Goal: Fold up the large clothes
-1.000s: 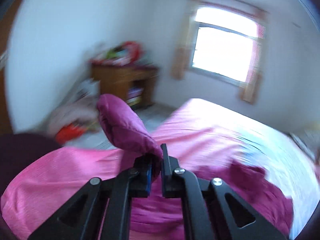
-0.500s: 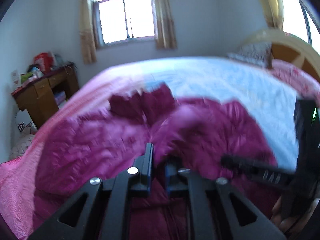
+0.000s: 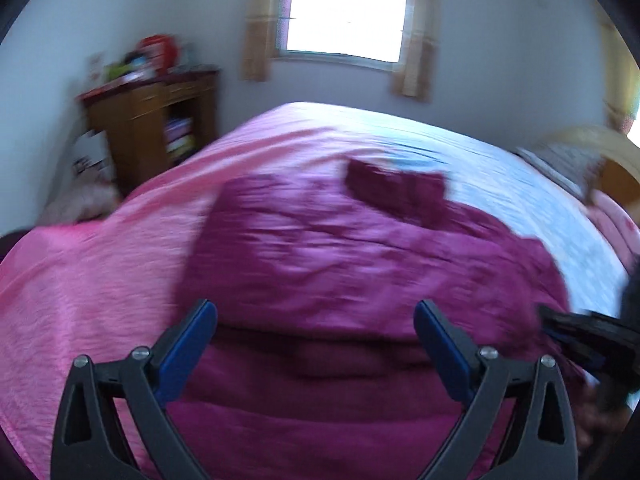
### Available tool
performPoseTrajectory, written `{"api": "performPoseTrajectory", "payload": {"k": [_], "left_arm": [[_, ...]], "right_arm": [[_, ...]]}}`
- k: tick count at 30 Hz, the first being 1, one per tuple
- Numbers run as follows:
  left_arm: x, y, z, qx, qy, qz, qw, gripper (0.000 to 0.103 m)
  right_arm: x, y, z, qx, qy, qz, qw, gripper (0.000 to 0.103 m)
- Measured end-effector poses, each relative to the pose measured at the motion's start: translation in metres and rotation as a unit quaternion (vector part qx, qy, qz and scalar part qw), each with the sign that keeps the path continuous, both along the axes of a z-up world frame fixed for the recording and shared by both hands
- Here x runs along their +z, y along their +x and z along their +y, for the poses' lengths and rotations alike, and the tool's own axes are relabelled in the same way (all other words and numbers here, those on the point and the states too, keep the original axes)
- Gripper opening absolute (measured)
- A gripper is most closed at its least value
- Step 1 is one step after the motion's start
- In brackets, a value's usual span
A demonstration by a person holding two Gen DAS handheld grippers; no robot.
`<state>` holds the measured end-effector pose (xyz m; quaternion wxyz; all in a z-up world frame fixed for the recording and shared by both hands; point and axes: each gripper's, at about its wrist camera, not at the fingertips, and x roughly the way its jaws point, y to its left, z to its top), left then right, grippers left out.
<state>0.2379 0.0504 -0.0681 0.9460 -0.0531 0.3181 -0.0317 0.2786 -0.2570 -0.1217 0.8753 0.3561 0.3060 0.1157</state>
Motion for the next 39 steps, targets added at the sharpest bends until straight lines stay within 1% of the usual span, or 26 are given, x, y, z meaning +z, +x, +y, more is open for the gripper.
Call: {"api": "performPoseTrajectory", "payload": {"k": [1, 2, 3, 4, 5, 7, 8, 9, 11, 12, 13, 14, 16, 18, 19, 21, 23, 25, 28, 30, 32, 34, 36, 37, 39], "left_arm": [[-0.003, 0.005, 0.012, 0.027, 0.001, 0.006, 0.9996, 0.101], [-0.006, 0.007, 0.018, 0.042, 0.001, 0.009, 0.9991, 0.101], [-0.01, 0.011, 0.025, 0.056, 0.002, 0.012, 0.9984, 0.1], [-0.013, 0.014, 0.027, 0.066, 0.004, 0.014, 0.9977, 0.1], [-0.018, 0.015, 0.031, 0.075, 0.008, 0.017, 0.997, 0.1], [-0.03, 0.016, 0.034, 0.082, 0.007, 0.018, 0.9965, 0.1], [-0.036, 0.016, 0.036, 0.083, 0.0, 0.024, 0.9963, 0.1], [-0.042, 0.018, 0.039, 0.083, -0.013, 0.035, 0.9958, 0.1], [-0.048, 0.022, 0.052, 0.084, -0.055, 0.056, 0.9934, 0.101], [-0.05, 0.023, 0.06, 0.087, -0.078, 0.059, 0.9914, 0.101], [-0.05, 0.022, 0.063, 0.087, -0.09, 0.053, 0.9907, 0.103], [-0.05, 0.021, 0.062, 0.085, -0.091, 0.051, 0.9909, 0.103], [-0.05, 0.022, 0.056, 0.084, -0.079, 0.053, 0.992, 0.103], [-0.05, 0.023, 0.051, 0.083, -0.073, 0.055, 0.9924, 0.103], [-0.05, 0.023, 0.051, 0.083, -0.075, 0.054, 0.9923, 0.103], [-0.051, 0.025, 0.053, 0.081, -0.085, 0.049, 0.9918, 0.103], [-0.052, 0.023, 0.055, 0.081, -0.09, 0.048, 0.9915, 0.103], [-0.052, 0.023, 0.055, 0.082, -0.085, 0.049, 0.9918, 0.103], [-0.052, 0.023, 0.053, 0.084, -0.073, 0.053, 0.9924, 0.103], [-0.053, 0.025, 0.049, 0.086, -0.062, 0.057, 0.9927, 0.103], [-0.053, 0.028, 0.047, 0.088, -0.053, 0.061, 0.9929, 0.103], [-0.054, 0.029, 0.046, 0.089, -0.047, 0.065, 0.9928, 0.103], [-0.054, 0.03, 0.044, 0.089, -0.04, 0.068, 0.9929, 0.103], [-0.054, 0.031, 0.043, 0.088, -0.039, 0.069, 0.993, 0.103], [-0.052, 0.03, 0.044, 0.089, -0.036, 0.076, 0.9925, 0.103]], "right_arm": [[0.007, -0.002, 0.004, 0.0, 0.004, -0.011, 1.0, 0.06], [0.014, -0.003, 0.011, 0.001, 0.001, -0.021, 1.0, 0.071], [0.019, -0.001, 0.018, 0.007, -0.005, -0.027, 1.0, 0.079], [0.024, 0.003, 0.028, 0.019, -0.017, -0.027, 0.999, 0.079], [0.027, 0.009, 0.038, 0.029, -0.04, -0.018, 0.999, 0.079], [0.029, 0.022, 0.059, 0.043, -0.099, -0.001, 0.994, 0.078], [0.027, 0.027, 0.07, 0.051, -0.129, 0.006, 0.99, 0.078], [0.024, 0.033, 0.079, 0.057, -0.152, 0.017, 0.987, 0.074], [0.017, 0.038, 0.089, 0.058, -0.171, 0.031, 0.983, 0.069], [0.015, 0.038, 0.092, 0.052, -0.181, 0.029, 0.982, 0.06], [0.014, 0.039, 0.093, 0.048, -0.188, 0.027, 0.981, 0.046], [0.014, 0.04, 0.093, 0.046, -0.188, 0.025, 0.981, 0.04], [0.014, 0.037, 0.088, 0.047, -0.177, 0.019, 0.983, 0.025], [0.02, 0.034, 0.083, 0.05, -0.181, 0.006, 0.982, 0.019], [0.025, 0.031, 0.081, 0.051, -0.187, -0.003, 0.981, 0.018], [0.034, 0.025, 0.077, 0.05, -0.199, -0.018, 0.979, 0.017], [0.036, 0.023, 0.066, 0.042, -0.207, -0.016, 0.977, 0.017], [0.031, 0.022, 0.054, 0.041, -0.198, -0.004, 0.979, 0.017], [0.009, 0.027, 0.044, 0.033, -0.198, 0.034, 0.979, 0.017], [0.0, 0.029, 0.038, 0.025, -0.185, 0.037, 0.982, 0.017], [0.001, 0.031, 0.037, 0.02, -0.182, 0.04, 0.982, 0.018], [0.003, 0.03, 0.039, 0.026, -0.19, 0.039, 0.981, 0.024], [0.008, 0.024, 0.036, 0.028, -0.184, 0.045, 0.982, 0.028], [0.012, 0.017, 0.031, 0.016, -0.174, 0.045, 0.984, 0.031], [0.023, -0.001, 0.021, -0.02, -0.166, 0.028, 0.985, 0.037]]}}
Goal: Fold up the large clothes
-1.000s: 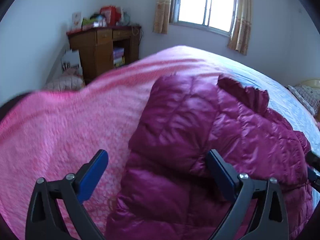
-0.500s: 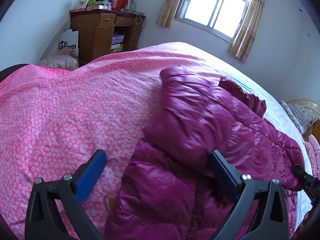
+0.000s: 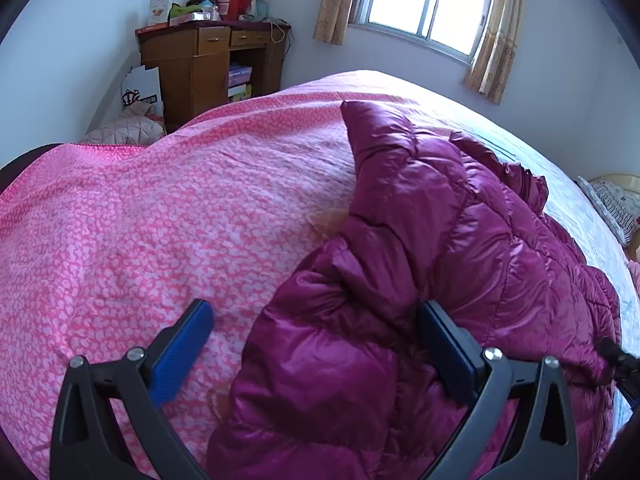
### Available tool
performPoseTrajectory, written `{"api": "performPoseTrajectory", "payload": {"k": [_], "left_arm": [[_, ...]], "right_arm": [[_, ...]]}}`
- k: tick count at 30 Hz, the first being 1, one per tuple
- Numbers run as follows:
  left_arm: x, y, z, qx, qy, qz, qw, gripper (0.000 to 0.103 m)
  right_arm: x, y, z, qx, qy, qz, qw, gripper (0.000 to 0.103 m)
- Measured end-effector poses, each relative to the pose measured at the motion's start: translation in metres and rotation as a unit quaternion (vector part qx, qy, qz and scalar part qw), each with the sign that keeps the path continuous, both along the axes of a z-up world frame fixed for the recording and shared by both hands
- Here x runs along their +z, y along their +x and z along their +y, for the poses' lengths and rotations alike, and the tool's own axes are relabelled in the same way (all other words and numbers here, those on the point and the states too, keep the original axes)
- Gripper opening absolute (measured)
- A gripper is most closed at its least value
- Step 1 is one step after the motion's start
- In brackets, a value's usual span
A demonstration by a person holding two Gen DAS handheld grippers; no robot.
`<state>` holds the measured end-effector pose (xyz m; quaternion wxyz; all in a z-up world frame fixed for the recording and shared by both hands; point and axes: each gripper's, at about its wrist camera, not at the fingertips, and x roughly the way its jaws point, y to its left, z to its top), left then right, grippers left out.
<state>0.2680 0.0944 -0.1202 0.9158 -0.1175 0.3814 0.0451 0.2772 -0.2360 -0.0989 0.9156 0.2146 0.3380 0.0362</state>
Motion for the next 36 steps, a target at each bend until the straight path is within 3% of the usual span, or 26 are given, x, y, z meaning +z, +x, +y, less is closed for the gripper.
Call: {"api": "performPoseTrajectory", "payload": {"k": [4, 7, 8, 9, 12, 17, 19, 21, 24, 32, 36], "left_arm": [[0.012, -0.007, -0.001, 0.009, 0.026, 0.011, 0.9996, 0.103], [0.032, -0.01, -0.004, 0.009, 0.03, -0.016, 0.9994, 0.103], [0.044, -0.008, -0.009, 0.007, 0.034, -0.032, 0.9989, 0.103], [0.05, -0.005, -0.014, 0.002, 0.041, -0.041, 0.9983, 0.103], [0.064, 0.016, -0.035, -0.012, 0.076, -0.057, 0.9954, 0.103], [0.042, 0.064, -0.041, 0.019, 0.068, -0.014, 0.9974, 0.103], [0.026, 0.077, -0.04, 0.034, 0.086, 0.003, 0.9957, 0.103], [0.009, 0.081, -0.036, 0.038, 0.089, 0.019, 0.9952, 0.103], [-0.005, 0.086, -0.024, 0.041, 0.046, 0.05, 0.9968, 0.103], [-0.011, 0.089, -0.035, 0.045, 0.091, 0.067, 0.9926, 0.103], [-0.008, 0.091, -0.035, 0.035, 0.071, 0.069, 0.9945, 0.103]], "right_arm": [[0.027, -0.035, -0.013, -0.072, -0.056, -0.052, 0.994, 0.039], [0.039, -0.029, 0.0, -0.031, -0.084, -0.059, 0.994, 0.036], [0.041, -0.025, 0.006, -0.017, -0.091, -0.062, 0.994, 0.033], [0.043, -0.018, 0.015, 0.001, -0.098, -0.063, 0.993, 0.018], [0.041, 0.006, 0.039, 0.035, -0.118, -0.06, 0.991, 0.013], [0.009, 0.051, 0.05, 0.051, -0.139, -0.005, 0.989, 0.013], [-0.011, 0.064, 0.047, 0.06, -0.127, 0.024, 0.99, 0.013], [-0.013, 0.067, 0.041, 0.063, -0.105, 0.026, 0.992, 0.012], [-0.016, 0.069, 0.042, 0.065, -0.103, 0.027, 0.992, 0.012], [-0.02, 0.073, 0.044, 0.064, -0.105, 0.028, 0.992, 0.013], [-0.017, 0.068, 0.039, 0.069, -0.085, 0.027, 0.994, 0.014]]}}
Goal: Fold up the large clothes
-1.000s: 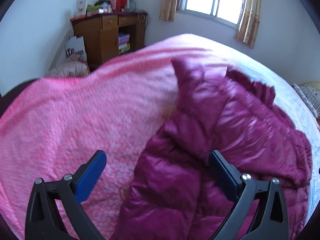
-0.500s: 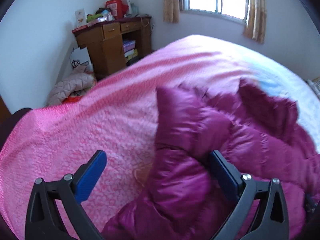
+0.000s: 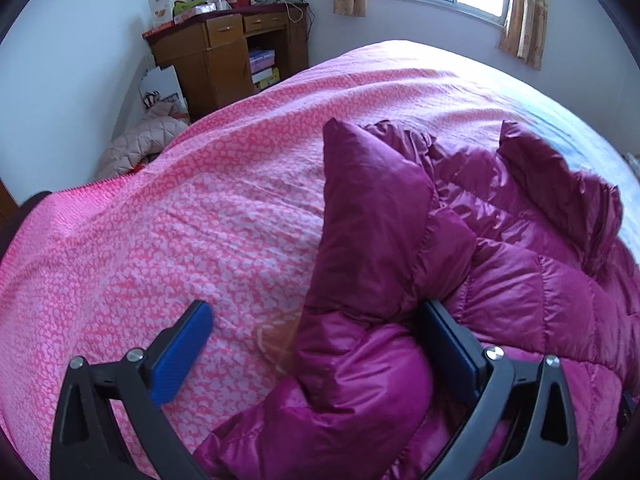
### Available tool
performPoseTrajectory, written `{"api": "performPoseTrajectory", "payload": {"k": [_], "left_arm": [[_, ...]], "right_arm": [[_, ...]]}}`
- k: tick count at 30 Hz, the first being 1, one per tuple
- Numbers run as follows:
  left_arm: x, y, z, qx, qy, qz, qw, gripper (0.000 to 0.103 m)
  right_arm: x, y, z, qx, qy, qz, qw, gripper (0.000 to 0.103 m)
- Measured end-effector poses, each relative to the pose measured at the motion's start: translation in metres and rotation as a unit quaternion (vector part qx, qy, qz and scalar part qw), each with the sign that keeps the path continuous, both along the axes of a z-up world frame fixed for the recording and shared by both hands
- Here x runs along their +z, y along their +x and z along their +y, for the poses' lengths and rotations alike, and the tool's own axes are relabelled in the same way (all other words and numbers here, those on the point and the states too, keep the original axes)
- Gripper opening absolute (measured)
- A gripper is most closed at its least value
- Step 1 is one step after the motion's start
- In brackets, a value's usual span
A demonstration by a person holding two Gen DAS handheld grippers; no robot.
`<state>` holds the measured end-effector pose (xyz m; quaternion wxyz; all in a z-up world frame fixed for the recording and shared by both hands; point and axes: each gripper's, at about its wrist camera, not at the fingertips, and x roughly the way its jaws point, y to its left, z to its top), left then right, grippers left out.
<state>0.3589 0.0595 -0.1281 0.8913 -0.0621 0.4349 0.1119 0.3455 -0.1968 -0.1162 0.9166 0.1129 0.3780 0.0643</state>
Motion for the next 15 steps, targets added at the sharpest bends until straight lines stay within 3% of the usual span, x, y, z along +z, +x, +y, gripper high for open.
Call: {"api": "performPoseTrajectory", "payload": {"k": [3, 8, 9, 11, 12, 13, 15], "left_arm": [[0.018, -0.019, 0.013, -0.054, -0.022, 0.004, 0.9983, 0.102], [0.054, -0.113, 0.047, -0.122, -0.007, -0.087, 0.9887, 0.102], [0.057, -0.131, 0.054, -0.13, -0.005, -0.096, 0.9869, 0.102], [0.061, -0.164, 0.07, -0.152, -0.014, -0.106, 0.9827, 0.102], [0.062, -0.172, 0.075, -0.159, -0.018, -0.108, 0.9811, 0.102], [0.063, -0.183, 0.077, -0.166, -0.02, -0.111, 0.9796, 0.103], [0.064, -0.206, 0.083, -0.174, -0.025, -0.115, 0.9777, 0.103]], "right_arm": [[0.015, -0.022, -0.013, 0.009, 0.02, 0.008, 1.0, 0.014], [0.049, -0.119, -0.034, 0.019, 0.016, -0.074, 0.997, 0.015], [0.054, -0.141, -0.039, 0.017, 0.01, -0.083, 0.996, 0.021], [0.061, -0.186, -0.051, 0.007, 0.008, -0.102, 0.995, 0.049], [0.063, -0.203, -0.055, 0.005, 0.01, -0.11, 0.994, 0.069], [0.066, -0.222, -0.059, 0.006, 0.012, -0.12, 0.993, 0.074], [0.07, -0.262, -0.067, 0.025, 0.014, -0.123, 0.992, 0.074]]}}
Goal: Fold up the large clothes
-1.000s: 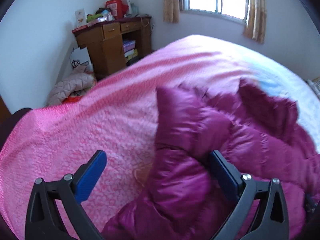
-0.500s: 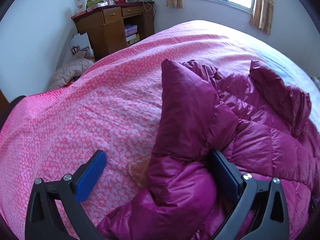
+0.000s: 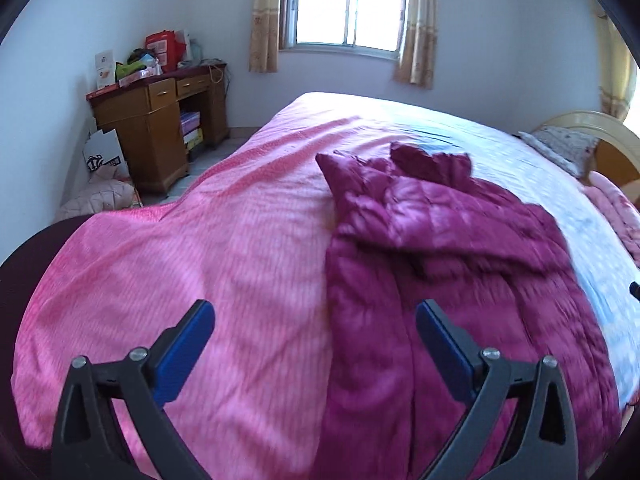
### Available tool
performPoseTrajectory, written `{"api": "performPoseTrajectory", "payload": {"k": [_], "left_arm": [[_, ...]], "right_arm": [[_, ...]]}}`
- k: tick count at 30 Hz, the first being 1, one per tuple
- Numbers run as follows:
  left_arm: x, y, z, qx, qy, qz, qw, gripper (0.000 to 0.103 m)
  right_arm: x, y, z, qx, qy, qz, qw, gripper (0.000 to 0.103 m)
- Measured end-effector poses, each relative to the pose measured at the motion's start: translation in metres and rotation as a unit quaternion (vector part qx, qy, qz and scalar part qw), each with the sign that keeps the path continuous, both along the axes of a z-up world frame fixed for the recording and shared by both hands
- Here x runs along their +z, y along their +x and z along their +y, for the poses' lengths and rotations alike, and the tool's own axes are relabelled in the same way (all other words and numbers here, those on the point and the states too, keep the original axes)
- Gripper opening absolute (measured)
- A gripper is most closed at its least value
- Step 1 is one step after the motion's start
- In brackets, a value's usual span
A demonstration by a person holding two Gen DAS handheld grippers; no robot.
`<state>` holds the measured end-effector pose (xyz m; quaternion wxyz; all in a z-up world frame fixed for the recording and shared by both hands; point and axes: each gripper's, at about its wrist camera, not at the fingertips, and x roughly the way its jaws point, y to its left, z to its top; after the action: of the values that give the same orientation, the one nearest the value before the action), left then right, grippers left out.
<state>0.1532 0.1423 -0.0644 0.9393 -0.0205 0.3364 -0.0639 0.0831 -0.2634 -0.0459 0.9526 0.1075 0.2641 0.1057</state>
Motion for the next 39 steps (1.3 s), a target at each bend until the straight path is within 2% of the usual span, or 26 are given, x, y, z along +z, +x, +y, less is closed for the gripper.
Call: {"api": "performPoseTrajectory", "payload": {"k": [5, 10, 14, 17, 21, 23, 25, 26, 28, 33, 39], "left_arm": [[-0.01, -0.04, 0.011, -0.012, -0.046, 0.011, 0.9988, 0.103], [-0.012, -0.064, 0.012, -0.01, -0.058, 0.01, 0.9982, 0.103], [0.0, -0.077, 0.008, -0.015, -0.057, -0.008, 0.9983, 0.103], [0.01, -0.083, 0.007, -0.016, -0.045, -0.026, 0.9985, 0.103], [0.013, -0.087, 0.012, -0.01, -0.037, -0.038, 0.9986, 0.103], [0.01, -0.085, 0.014, -0.006, -0.038, -0.033, 0.9987, 0.103], [0.009, -0.084, 0.016, -0.005, -0.047, -0.031, 0.9984, 0.103], [0.008, -0.083, 0.017, -0.004, -0.052, -0.031, 0.9982, 0.103], [0.008, -0.083, 0.021, -0.002, -0.061, -0.03, 0.9977, 0.103], [0.014, -0.088, 0.027, 0.003, -0.054, -0.041, 0.9977, 0.103], [0.026, -0.085, 0.04, 0.019, -0.045, -0.058, 0.9971, 0.103]], "right_arm": [[-0.003, -0.069, -0.008, 0.05, -0.007, 0.039, 0.998, 0.074], [-0.034, -0.113, -0.015, 0.056, -0.004, 0.097, 0.994, 0.074], [-0.067, -0.12, -0.019, 0.044, 0.024, 0.116, 0.992, 0.074], [-0.087, -0.109, -0.023, 0.034, 0.057, 0.141, 0.988, 0.074], [-0.096, -0.099, -0.015, 0.049, 0.061, 0.153, 0.985, 0.074], [-0.098, -0.095, -0.005, 0.078, 0.064, 0.18, 0.979, 0.066], [-0.102, -0.09, -0.002, 0.079, 0.055, 0.195, 0.976, 0.043], [-0.104, -0.088, -0.003, 0.079, 0.063, 0.2, 0.975, 0.038], [-0.11, -0.083, -0.008, 0.076, 0.095, 0.207, 0.971, 0.023], [-0.102, -0.081, -0.008, 0.099, 0.133, 0.206, 0.964, 0.013], [-0.047, -0.058, -0.01, 0.132, 0.221, 0.133, 0.957, 0.012]]}}
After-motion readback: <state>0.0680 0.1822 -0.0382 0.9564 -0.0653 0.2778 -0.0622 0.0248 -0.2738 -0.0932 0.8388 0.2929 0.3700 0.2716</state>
